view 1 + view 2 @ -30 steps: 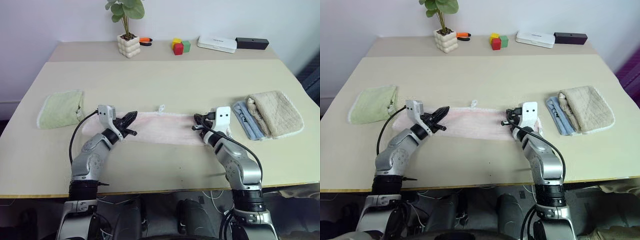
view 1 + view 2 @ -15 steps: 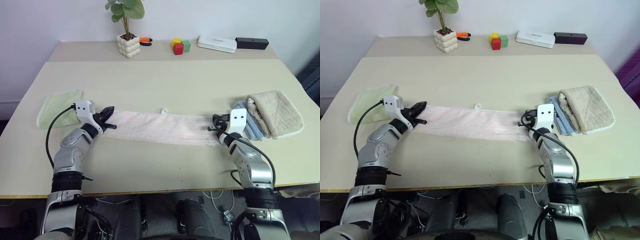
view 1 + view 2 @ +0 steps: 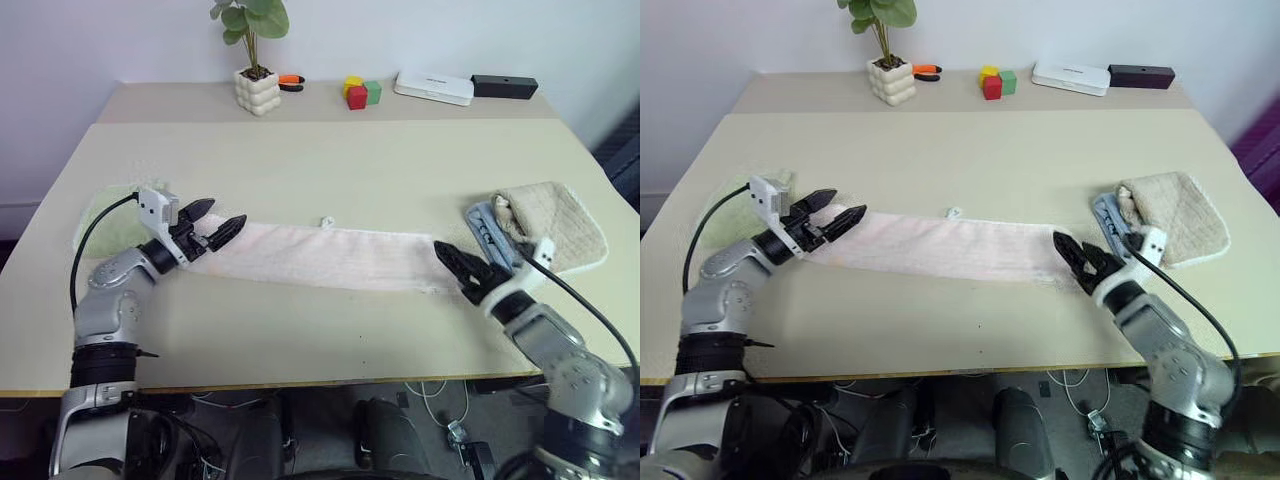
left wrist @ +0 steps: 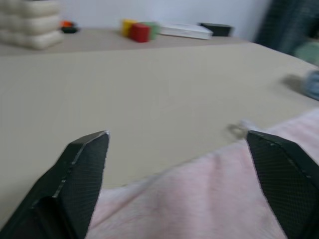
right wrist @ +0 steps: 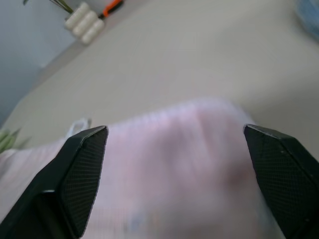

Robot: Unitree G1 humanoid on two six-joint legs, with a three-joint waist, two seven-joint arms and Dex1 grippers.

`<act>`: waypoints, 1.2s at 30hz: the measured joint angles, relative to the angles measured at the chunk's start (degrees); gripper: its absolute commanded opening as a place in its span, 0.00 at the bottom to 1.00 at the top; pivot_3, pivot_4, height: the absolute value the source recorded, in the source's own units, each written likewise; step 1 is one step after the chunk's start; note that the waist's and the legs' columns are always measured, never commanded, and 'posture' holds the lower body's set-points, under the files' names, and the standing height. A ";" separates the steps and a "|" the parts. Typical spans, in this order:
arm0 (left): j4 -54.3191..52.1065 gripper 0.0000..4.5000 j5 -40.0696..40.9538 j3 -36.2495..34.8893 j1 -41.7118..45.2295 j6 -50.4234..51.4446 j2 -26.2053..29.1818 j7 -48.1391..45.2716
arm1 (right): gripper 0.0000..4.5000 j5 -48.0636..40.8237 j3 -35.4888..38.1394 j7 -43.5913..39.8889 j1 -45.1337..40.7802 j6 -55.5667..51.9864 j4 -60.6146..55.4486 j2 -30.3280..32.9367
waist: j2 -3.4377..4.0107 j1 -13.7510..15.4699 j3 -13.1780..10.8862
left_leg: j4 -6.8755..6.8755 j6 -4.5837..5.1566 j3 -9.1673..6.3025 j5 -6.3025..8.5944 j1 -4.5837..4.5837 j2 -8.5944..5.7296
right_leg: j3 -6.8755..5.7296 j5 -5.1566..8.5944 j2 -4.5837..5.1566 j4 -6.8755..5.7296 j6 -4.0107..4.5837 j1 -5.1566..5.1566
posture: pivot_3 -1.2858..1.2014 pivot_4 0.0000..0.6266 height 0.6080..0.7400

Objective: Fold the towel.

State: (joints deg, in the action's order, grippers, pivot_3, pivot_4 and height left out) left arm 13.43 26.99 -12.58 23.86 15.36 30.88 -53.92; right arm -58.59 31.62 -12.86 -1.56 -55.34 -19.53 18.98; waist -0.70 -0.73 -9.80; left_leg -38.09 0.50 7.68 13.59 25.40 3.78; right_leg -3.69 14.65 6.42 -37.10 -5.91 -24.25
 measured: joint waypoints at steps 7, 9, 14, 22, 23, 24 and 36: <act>2.70 0.99 1.87 1.79 2.89 -0.79 2.98 -14.34 | 1.00 -16.65 3.61 9.63 7.98 -2.01 -5.28 -0.01 | -0.01 0.12 0.01 | 0.03 0.03 -0.01 0.02 0.02 0.00 | 0.00 0.01 0.00 0.06 0.01 -0.01 | 0.52 0.24 0.96; 3.89 0.99 2.34 2.10 3.93 -0.92 3.24 -16.97 | 1.00 -19.22 3.39 12.44 9.66 -1.09 -5.93 -0.19 | -0.01 0.10 0.01 | 0.02 0.03 -0.02 0.02 0.02 0.00 | 0.01 0.01 0.01 0.08 0.01 0.00 | 0.52 0.24 0.96; 6.07 0.99 2.21 2.84 5.99 -4.28 3.53 -22.58 | 1.00 -21.88 0.41 17.50 12.58 1.84 -7.38 -1.93 | -0.02 0.13 0.01 | 0.03 0.04 -0.06 0.02 0.05 0.00 | 0.00 0.01 0.00 0.09 0.01 -0.01 | 0.52 0.24 0.96; 5.96 0.99 2.48 2.66 4.82 -4.90 6.55 -28.21 | 1.00 -26.04 -3.17 22.98 11.87 6.12 -5.14 -2.36 | -0.02 0.00 0.01 | 0.04 0.05 -0.07 0.03 0.04 0.01 | 0.01 0.02 0.00 0.10 0.02 -0.01 | 0.52 0.24 0.96; 5.90 0.99 2.48 2.62 4.46 -4.88 6.62 -28.25 | 1.00 -26.00 -3.55 23.40 11.22 6.51 -4.67 -2.33 | -0.04 -0.02 0.02 | 0.04 0.05 -0.06 0.03 0.03 0.02 | 0.01 0.03 0.00 0.10 0.04 0.00 | 0.52 0.24 0.96; 5.68 1.00 2.48 2.59 3.98 -4.88 6.64 -28.17 | 0.95 -25.98 -4.08 23.91 9.98 7.13 -3.44 -2.33 | -0.08 -0.08 0.04 | 0.02 0.06 -0.06 0.03 0.02 0.02 | 0.02 0.05 0.00 0.12 0.08 0.01 | 0.52 0.24 0.96; 1.23 1.00 3.59 1.25 0.47 -4.57 6.84 -25.02 | 0.01 -19.12 -8.09 27.03 -2.44 11.76 6.54 -1.86 | -0.13 -0.28 0.08 | 0.02 0.06 -0.01 0.03 0.02 0.03 | 0.05 0.01 -0.01 0.11 0.01 -0.01 | 0.52 0.24 0.96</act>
State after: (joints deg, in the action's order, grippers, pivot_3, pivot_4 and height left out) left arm 14.66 30.58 -11.33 24.33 10.79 37.72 -78.94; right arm -77.71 23.52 14.17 -4.00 -43.57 -12.99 17.12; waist -0.83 -1.01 -9.72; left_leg -38.07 0.56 7.67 13.62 25.42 3.80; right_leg -3.64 14.66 6.41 -36.99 -5.90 -24.26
